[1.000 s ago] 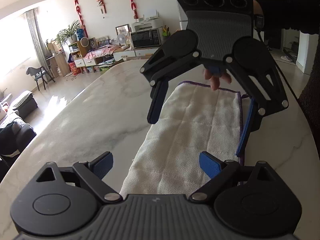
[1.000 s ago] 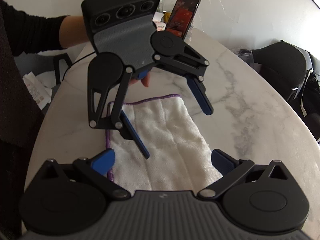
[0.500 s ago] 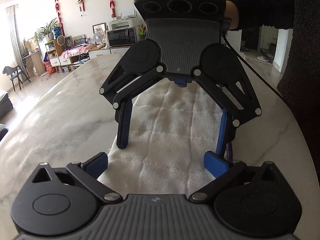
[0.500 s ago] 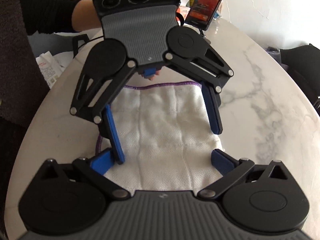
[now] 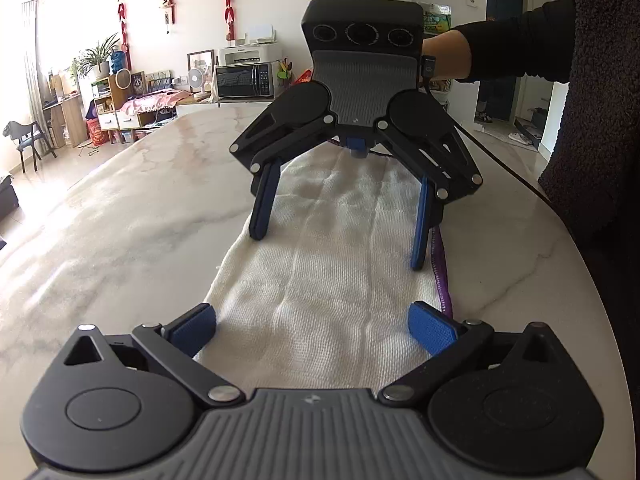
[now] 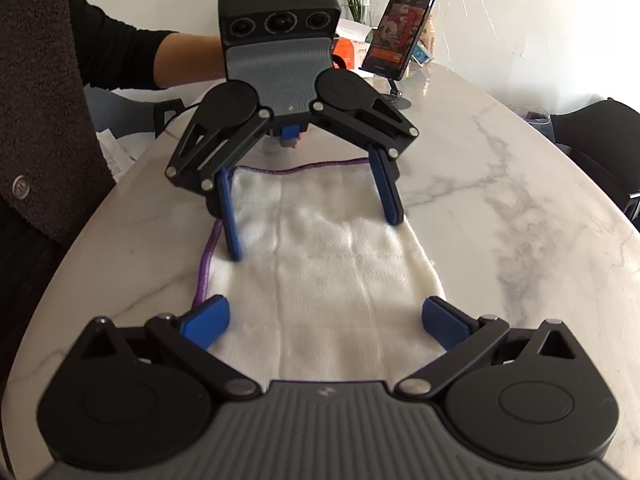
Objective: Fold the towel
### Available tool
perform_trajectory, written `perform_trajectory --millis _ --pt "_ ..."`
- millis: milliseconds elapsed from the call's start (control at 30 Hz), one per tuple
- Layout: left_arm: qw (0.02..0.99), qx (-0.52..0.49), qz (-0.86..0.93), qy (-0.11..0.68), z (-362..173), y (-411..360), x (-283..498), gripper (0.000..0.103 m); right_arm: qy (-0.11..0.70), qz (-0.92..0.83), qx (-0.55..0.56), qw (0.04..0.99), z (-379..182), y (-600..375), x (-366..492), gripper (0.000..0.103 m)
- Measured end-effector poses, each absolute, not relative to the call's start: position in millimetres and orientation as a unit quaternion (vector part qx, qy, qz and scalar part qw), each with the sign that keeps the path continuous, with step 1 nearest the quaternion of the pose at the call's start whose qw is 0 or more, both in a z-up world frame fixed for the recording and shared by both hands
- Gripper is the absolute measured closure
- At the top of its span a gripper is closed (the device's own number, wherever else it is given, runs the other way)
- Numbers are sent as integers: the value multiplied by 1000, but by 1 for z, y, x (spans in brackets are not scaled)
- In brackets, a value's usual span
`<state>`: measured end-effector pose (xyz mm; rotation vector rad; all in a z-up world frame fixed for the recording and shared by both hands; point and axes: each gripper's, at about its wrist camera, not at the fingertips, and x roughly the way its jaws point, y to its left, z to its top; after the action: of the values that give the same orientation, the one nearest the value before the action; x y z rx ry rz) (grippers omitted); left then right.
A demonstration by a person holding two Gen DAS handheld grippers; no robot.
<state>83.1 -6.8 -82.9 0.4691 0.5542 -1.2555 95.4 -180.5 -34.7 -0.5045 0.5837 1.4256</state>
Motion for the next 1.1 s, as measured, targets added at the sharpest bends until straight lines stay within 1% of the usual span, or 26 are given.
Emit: perform_trajectory --millis 467,700,867,900,1000,1100 --pt "753 212 -568 257 -84 27 71 1 271 593 -213 728 -39 -263 89 0" --pt "756 211 -565 254 -83 46 65 1 284 569 -209 743 -37 -288 84 0" --pt "759 180 -566 267 -69 52 69 1 308 574 -178 737 -22 -283 93 0" --pt "759 172 -571 260 -64 50 70 1 299 580 -183 735 -18 -275 94 0" --pt "751 178 -586 246 -53 33 74 1 276 596 -203 726 -8 -248 98 0" --pt "736 191 -598 252 -49 7 80 1 289 619 -211 699 -6 -212 108 0"
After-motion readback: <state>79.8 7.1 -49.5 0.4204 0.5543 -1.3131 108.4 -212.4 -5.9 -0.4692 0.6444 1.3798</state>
